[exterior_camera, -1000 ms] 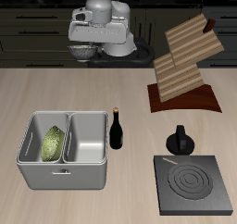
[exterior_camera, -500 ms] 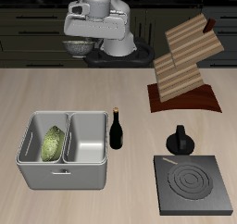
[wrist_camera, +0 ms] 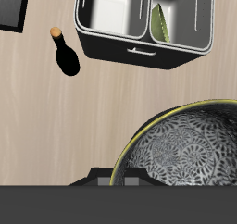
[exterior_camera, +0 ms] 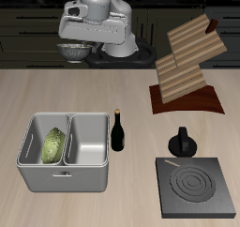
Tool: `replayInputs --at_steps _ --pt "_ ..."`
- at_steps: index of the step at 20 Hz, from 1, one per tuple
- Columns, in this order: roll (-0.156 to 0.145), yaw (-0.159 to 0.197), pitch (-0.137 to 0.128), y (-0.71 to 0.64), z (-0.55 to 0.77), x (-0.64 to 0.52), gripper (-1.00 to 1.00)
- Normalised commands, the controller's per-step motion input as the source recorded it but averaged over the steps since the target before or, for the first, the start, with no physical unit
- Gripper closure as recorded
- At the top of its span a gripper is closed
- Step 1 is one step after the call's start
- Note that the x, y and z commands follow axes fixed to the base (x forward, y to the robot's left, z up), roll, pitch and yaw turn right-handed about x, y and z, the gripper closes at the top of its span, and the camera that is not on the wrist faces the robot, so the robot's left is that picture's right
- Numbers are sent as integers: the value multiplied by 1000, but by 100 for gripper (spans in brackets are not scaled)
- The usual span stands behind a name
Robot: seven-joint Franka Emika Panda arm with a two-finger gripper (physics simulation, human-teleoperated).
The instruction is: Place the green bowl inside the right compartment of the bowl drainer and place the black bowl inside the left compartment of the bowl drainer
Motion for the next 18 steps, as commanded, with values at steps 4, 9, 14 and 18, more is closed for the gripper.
replayInputs --at_steps 4,9,14,18 --pt "-56 -39 63 -165 -100 529 100" --pt "-31 7 21 -1 -4 355 100" --pt "4 18 9 249 81 356 100" --pt "22 64 1 241 -17 324 100"
